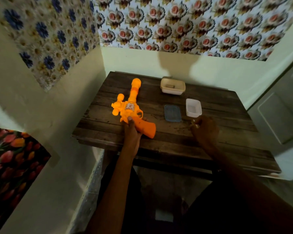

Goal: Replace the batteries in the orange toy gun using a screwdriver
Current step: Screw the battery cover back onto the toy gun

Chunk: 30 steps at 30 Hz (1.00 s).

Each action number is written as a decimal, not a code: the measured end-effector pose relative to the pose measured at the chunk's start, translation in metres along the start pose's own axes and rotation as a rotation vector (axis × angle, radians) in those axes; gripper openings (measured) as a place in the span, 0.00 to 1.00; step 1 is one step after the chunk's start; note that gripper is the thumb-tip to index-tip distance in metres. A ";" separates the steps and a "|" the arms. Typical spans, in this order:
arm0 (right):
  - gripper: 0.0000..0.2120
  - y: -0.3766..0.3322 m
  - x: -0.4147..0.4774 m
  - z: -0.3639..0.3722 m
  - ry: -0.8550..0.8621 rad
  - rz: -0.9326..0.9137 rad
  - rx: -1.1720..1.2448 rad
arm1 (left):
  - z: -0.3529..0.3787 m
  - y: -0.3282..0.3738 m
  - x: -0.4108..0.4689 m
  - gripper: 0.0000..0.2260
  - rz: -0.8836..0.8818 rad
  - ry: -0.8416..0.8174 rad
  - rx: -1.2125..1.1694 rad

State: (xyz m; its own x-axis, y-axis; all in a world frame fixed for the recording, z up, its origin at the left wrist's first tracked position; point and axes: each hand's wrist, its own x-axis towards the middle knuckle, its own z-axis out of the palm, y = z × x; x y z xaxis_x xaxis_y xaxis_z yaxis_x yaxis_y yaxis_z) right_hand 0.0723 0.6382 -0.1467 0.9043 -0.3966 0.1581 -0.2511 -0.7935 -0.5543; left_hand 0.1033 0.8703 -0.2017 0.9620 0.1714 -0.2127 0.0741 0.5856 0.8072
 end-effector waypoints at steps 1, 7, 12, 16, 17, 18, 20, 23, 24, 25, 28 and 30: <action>0.10 0.004 0.004 -0.001 -0.025 0.015 -0.039 | 0.000 0.000 0.001 0.23 0.004 0.001 -0.002; 0.08 0.003 0.015 -0.001 -0.193 0.053 -0.028 | -0.001 -0.003 0.004 0.22 -0.005 -0.012 -0.013; 0.26 -0.045 -0.005 0.001 -0.332 -0.193 0.291 | -0.003 -0.003 0.006 0.22 -0.021 -0.004 -0.014; 0.27 -0.093 -0.029 0.001 -0.181 -0.433 0.431 | -0.004 -0.004 0.005 0.22 -0.003 -0.022 -0.022; 0.26 -0.101 -0.032 0.002 -0.144 -0.463 0.471 | -0.005 -0.003 0.005 0.22 -0.001 -0.016 -0.021; 0.25 -0.107 -0.035 0.004 -0.131 -0.490 0.508 | -0.005 -0.003 0.004 0.23 0.005 -0.005 -0.018; 0.24 -0.115 -0.039 0.006 -0.133 -0.549 0.543 | -0.005 -0.002 0.005 0.26 -0.013 0.005 -0.035; 0.24 -0.120 -0.038 0.013 -0.109 -0.582 0.444 | -0.004 -0.001 0.002 0.23 -0.029 0.012 -0.058; 0.24 -0.121 -0.038 0.015 -0.098 -0.582 0.406 | -0.003 -0.001 0.002 0.24 -0.039 0.017 -0.061; 0.25 -0.121 -0.037 0.016 -0.088 -0.586 0.380 | -0.003 0.000 0.001 0.26 -0.036 0.013 -0.059; 0.25 -0.121 -0.037 0.019 -0.071 -0.599 0.358 | -0.004 0.003 -0.003 0.44 -0.034 0.008 -0.041; 0.25 -0.122 -0.037 0.018 -0.065 -0.601 0.376 | -0.005 0.003 -0.001 0.35 -0.032 0.025 -0.032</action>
State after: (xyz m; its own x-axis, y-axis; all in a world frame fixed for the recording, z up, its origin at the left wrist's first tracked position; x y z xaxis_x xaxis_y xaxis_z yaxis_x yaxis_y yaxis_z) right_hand 0.0756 0.7579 -0.0997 0.8706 0.0973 0.4822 0.4229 -0.6487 -0.6327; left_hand 0.1015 0.8756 -0.2017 0.9524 0.1715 -0.2522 0.0962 0.6160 0.7819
